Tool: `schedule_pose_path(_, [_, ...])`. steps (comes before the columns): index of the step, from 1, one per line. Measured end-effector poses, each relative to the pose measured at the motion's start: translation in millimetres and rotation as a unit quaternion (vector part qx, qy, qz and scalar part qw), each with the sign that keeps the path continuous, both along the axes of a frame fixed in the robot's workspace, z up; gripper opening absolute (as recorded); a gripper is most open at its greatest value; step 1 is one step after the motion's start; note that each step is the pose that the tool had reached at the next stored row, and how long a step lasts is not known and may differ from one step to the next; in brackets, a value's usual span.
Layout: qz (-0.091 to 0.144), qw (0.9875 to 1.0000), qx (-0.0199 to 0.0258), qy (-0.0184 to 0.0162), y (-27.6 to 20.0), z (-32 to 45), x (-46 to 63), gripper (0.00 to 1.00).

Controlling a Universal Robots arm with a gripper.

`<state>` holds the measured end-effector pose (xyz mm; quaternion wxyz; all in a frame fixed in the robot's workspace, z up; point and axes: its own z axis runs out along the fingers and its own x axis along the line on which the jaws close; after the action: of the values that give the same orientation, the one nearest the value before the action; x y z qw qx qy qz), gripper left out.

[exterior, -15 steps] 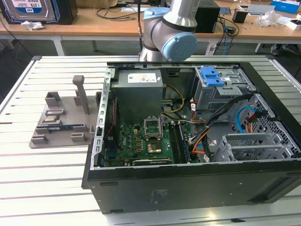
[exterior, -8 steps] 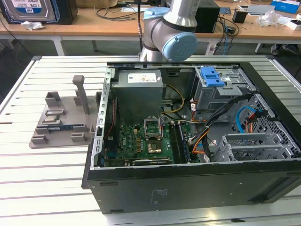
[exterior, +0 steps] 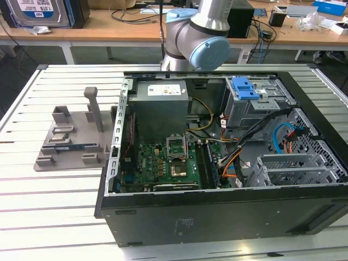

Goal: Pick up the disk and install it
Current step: 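Pick up the disk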

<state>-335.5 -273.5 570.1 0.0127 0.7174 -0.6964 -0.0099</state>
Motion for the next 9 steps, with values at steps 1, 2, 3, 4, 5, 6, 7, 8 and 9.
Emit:
schedule_pose_path(1, [0.0,1.0,0.0,0.0,-1.0,-0.2,3.4,0.37])
schedule_pose_path(2, [0.0,1.0,0.0,0.0002,-3.2,-0.6,13.1,0.37])
schedule_pose_path(3, [0.0,1.0,0.0,0.0003,-4.3,-0.8,19.4,0.37])
schedule_pose_path(4, [0.0,1.0,0.0,0.0003,-4.8,-1.0,23.5,0.37])
schedule_pose_path(5, [0.0,1.0,0.0,0.0002,-5.4,-1.3,29.2,0.37])
schedule_pose_path(6, [0.0,1.0,0.0,0.0002,-5.7,-1.5,33.2,0.37])
schedule_pose_path(7, [0.0,1.0,0.0,0.0004,-6.0,-1.6,37.7,0.37])
schedule_pose_path(8, [0.0,1.0,0.0,0.0003,-6.4,-2.0,44.4,0.37])
schedule_pose_path(9, [0.0,1.0,0.0,0.0004,-6.9,-2.6,54.7,0.37])
